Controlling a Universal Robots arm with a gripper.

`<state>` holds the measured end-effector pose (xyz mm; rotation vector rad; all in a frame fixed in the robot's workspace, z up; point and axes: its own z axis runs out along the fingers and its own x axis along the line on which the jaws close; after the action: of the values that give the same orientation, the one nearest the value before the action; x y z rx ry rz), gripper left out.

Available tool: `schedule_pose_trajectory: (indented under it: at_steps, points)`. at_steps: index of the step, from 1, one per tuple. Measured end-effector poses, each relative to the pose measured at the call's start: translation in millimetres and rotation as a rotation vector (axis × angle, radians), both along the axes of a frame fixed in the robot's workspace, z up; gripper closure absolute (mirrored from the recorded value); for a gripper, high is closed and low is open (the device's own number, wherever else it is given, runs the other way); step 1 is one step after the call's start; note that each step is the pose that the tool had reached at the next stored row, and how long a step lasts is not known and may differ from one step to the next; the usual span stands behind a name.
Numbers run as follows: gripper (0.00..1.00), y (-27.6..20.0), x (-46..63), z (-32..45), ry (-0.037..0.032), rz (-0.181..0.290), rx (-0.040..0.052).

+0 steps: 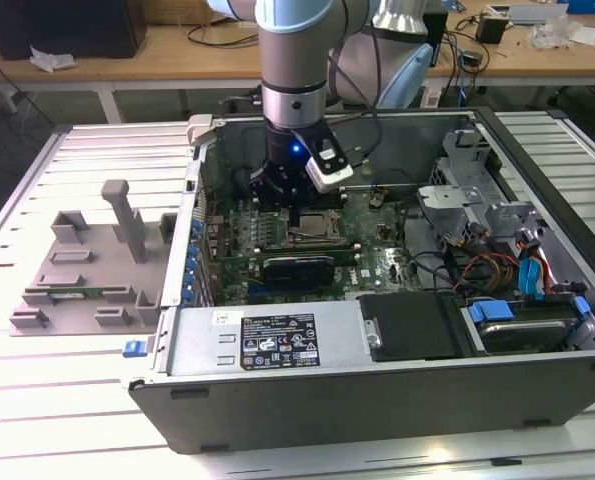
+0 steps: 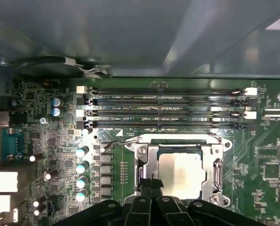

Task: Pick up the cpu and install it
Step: 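Close the cpu cover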

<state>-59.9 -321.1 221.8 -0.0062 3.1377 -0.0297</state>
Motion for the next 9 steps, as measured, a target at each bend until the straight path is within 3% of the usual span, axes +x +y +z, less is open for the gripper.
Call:
schedule_pose_trajectory:
  at_steps: [1,4,9]
  points:
    - [0.89,0.0,0.0,4.5,0.0,0.0,0.0]
    - [0.89,0.0,0.0,42.6,-0.0038,0.0,0.0]
    - [0.89,0.0,2.4,44.3,-0.0042,0.0,-0.0002]
